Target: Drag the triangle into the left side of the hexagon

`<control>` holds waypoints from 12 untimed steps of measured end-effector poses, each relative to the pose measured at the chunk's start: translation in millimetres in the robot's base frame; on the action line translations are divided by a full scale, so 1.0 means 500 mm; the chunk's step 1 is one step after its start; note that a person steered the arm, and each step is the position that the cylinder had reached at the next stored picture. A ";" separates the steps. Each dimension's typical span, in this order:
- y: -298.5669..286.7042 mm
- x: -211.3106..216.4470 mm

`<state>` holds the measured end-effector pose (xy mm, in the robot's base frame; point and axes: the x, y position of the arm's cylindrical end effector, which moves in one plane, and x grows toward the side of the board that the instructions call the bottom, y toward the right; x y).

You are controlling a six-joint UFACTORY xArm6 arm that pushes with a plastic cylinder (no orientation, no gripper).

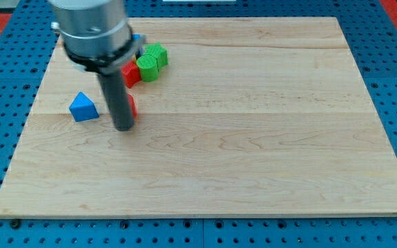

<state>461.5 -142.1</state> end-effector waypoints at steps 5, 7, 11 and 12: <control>-0.219 -0.127; -0.112 0.013; -0.162 -0.119; -0.224 -0.096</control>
<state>413.8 -254.1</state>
